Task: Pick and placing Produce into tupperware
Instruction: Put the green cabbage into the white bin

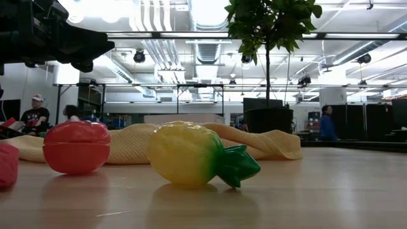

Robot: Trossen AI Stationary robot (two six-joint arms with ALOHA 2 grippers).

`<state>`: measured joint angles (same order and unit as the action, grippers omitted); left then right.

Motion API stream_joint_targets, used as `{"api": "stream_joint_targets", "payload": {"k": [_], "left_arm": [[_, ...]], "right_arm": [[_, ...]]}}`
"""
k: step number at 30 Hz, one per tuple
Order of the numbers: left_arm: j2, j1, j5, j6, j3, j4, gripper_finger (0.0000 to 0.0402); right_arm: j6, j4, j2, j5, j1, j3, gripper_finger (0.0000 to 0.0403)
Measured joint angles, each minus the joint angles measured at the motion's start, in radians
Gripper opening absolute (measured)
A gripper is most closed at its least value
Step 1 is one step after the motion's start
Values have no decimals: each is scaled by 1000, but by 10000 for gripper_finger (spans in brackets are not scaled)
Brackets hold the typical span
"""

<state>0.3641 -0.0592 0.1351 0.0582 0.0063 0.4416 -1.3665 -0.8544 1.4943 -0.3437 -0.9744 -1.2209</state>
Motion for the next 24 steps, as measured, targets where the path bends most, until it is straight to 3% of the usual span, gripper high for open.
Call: {"api": "stream_joint_targets", "payload": {"k": [10, 18, 24], "left_arm": [[1, 0, 0, 0, 0, -1, 152], [0, 0, 0, 0, 0, 16, 152], [-1, 0, 0, 0, 0, 24, 152]], "right_arm": [[-214, -108, 86, 222, 7, 0, 254], [-159, -57, 199, 346, 46, -36, 315], [-117, -77, 279, 347, 64, -67, 321]]}}
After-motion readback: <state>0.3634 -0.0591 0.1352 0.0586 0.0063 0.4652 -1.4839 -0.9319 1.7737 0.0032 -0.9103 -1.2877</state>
